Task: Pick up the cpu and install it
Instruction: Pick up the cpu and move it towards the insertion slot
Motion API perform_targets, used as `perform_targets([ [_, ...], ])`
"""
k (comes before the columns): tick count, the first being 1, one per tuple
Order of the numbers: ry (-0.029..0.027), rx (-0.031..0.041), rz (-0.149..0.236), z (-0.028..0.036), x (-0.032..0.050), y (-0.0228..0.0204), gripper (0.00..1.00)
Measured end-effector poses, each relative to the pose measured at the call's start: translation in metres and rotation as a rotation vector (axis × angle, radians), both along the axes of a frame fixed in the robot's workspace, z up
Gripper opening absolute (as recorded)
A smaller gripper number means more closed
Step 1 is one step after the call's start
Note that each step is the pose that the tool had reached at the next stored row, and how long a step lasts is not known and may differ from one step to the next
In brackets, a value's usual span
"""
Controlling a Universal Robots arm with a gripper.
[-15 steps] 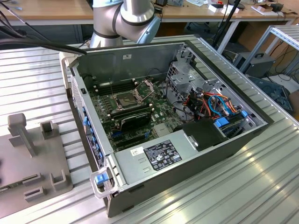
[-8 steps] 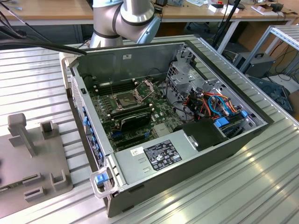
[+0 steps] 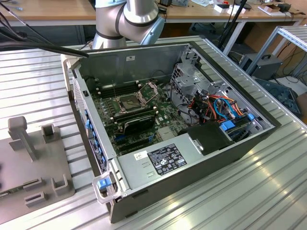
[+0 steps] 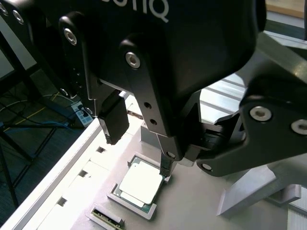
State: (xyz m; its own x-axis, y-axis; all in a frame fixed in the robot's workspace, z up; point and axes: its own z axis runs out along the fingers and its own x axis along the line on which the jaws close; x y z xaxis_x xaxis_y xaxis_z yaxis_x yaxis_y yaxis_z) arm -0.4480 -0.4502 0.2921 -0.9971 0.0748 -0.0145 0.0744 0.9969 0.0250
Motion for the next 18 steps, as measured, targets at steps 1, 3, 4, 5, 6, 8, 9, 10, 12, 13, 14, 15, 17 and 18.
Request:
perform_targets([
  [1,-0.0001,0.0001,0.0,-0.0002,0.0,0.0,0.54],
  [3,-0.0002,0.0002,0.0,-0.0008,0.0,0.0,0.54],
  [4,-0.0002,0.0001,0.0,-0.0012,0.0,0.0,0.54],
  [5,0.0,0.0,0.0,-0.0016,0.0,0.0,0.54],
  [6,-0.0001,0.0001,0.0,-0.0026,0.0,0.0,0.54],
  [8,0.0,0.0,0.0,-0.0038,0.0,0.0,0.54],
  [9,0.0,0.0,0.0,-0.0045,0.0,0.0,0.54],
  [10,0.0001,0.0,0.0,-0.005,0.0,0.0,0.54],
  [12,0.0001,-0.0001,0.0,-0.0057,0.0,0.0,0.54],
  [13,0.0,0.0,0.0,-0.0061,0.0,0.0,0.54],
  [14,0.0,0.0,0.0,-0.0065,0.0,0.0,0.54],
  [15,-0.0001,0.0001,0.0,-0.0073,0.0,0.0,0.54],
  [17,-0.0001,0.0,0.0,-0.0114,0.0,0.0,0.54],
  [18,0.0,0.0,0.0,-0.0131,0.0,0.0,0.54],
])
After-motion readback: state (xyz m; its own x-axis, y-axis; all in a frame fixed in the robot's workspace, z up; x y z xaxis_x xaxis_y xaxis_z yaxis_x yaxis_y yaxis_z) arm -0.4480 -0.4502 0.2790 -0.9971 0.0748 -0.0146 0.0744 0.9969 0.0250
